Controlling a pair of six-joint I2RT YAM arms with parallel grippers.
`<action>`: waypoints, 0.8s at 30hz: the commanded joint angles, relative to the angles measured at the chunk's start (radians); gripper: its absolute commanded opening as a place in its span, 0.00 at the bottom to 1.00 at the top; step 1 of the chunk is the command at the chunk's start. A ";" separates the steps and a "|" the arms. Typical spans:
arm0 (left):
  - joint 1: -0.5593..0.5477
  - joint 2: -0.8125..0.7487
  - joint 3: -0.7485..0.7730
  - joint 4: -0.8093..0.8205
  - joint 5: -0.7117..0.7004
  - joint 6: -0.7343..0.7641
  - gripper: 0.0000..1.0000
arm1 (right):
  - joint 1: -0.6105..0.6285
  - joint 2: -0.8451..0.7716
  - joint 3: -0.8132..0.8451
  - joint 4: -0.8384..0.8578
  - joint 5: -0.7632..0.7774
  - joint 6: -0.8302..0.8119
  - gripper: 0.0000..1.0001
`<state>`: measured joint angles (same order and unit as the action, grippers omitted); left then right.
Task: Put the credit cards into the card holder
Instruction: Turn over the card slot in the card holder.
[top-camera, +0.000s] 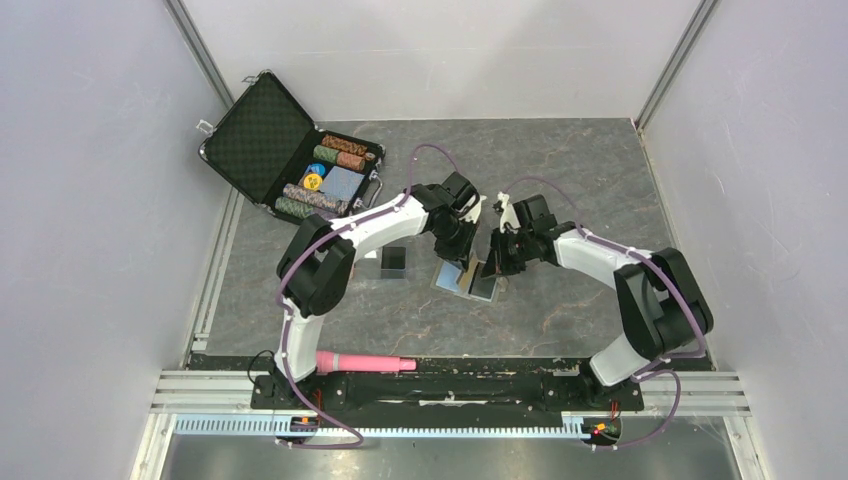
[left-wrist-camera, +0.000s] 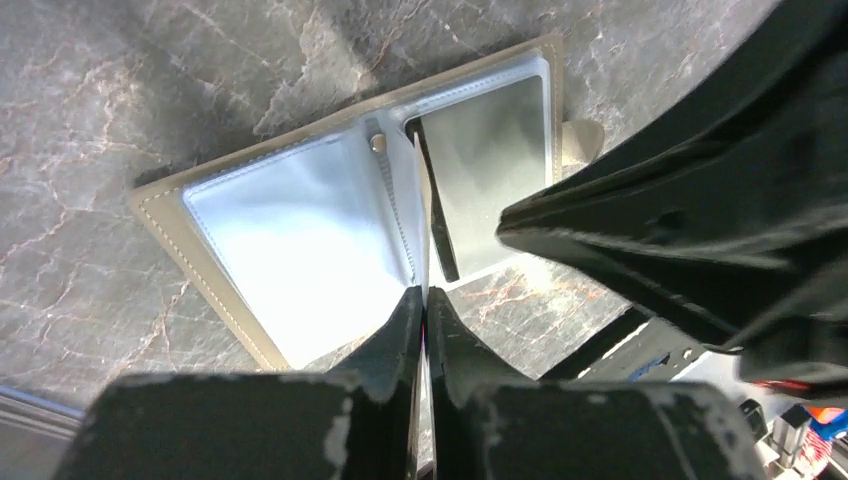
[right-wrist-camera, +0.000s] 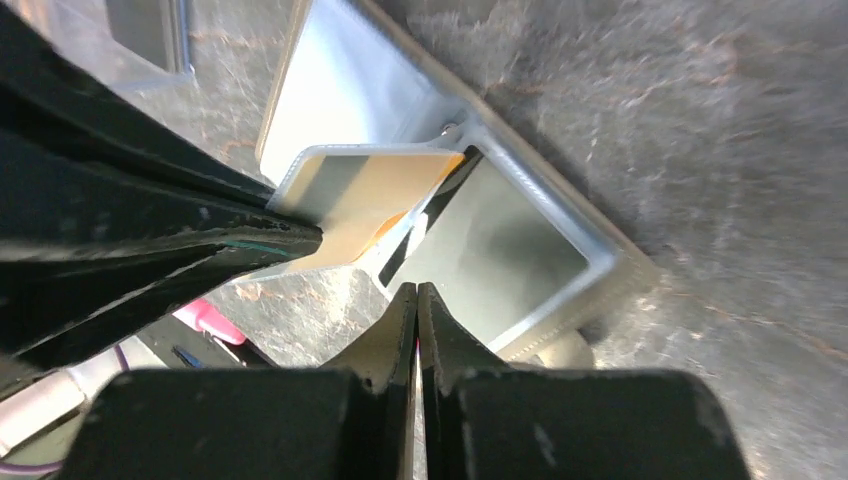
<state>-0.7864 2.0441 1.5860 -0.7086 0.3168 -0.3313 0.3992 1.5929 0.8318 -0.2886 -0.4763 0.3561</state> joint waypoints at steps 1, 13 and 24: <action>-0.003 0.012 0.040 -0.074 -0.004 -0.024 0.14 | -0.049 -0.080 0.046 0.032 0.023 -0.030 0.01; -0.050 0.077 0.126 -0.077 0.192 -0.019 0.41 | -0.157 -0.121 0.056 -0.028 0.022 -0.073 0.01; -0.065 0.064 0.161 -0.046 0.249 0.008 0.47 | -0.160 -0.105 0.067 -0.035 0.006 -0.080 0.02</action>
<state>-0.8539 2.1452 1.7142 -0.7864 0.5259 -0.3428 0.2420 1.5013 0.8509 -0.3313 -0.4622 0.2947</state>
